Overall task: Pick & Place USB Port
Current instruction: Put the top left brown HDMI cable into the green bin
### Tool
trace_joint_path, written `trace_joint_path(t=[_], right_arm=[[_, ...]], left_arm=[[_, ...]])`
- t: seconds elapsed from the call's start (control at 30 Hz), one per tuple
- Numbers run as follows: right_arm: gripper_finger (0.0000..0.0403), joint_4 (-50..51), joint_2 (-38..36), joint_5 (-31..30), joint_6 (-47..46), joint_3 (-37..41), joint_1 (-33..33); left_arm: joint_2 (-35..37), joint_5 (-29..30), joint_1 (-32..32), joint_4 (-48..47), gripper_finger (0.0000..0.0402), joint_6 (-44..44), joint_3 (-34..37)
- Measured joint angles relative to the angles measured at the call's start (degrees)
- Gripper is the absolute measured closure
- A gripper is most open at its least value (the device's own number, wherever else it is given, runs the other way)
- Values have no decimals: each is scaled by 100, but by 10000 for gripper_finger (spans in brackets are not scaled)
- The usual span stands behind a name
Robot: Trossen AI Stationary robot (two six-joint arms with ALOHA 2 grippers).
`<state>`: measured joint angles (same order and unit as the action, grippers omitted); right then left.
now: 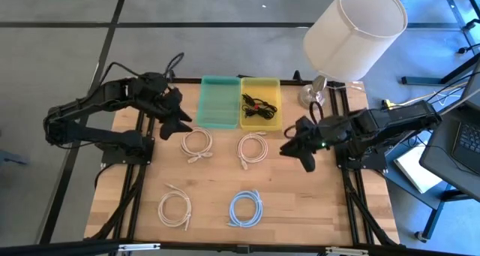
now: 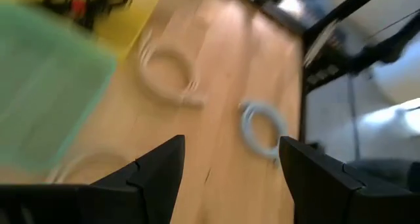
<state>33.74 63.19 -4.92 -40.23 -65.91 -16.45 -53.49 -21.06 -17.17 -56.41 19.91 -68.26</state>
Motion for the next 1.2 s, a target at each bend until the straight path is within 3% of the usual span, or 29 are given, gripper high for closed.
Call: trace_joint_path(t=[0.2,0.3,0.7,0.87,1.0,1.2], right_arm=[[299,-9,3,-730,-27,0,-315],[299,-58,-7,-802,7,0,-358],[300,-287,3,-853,283,0,-360],[300,-292,3,-1053,355,0,-356],[300,-380,5,-1055,460,0,-356],[300,-393,5,-1054,470,0,-356]], left_arm=[[2,794,216,-1628,160,111,561],[4,1268,352,-1796,160,440,1077],[-7,2097,583,-100,160,1509,3171],[-6,2697,575,519,160,2381,3584],[-20,2782,577,1227,160,3186,3851],[-272,3066,575,1346,160,3751,4083]])
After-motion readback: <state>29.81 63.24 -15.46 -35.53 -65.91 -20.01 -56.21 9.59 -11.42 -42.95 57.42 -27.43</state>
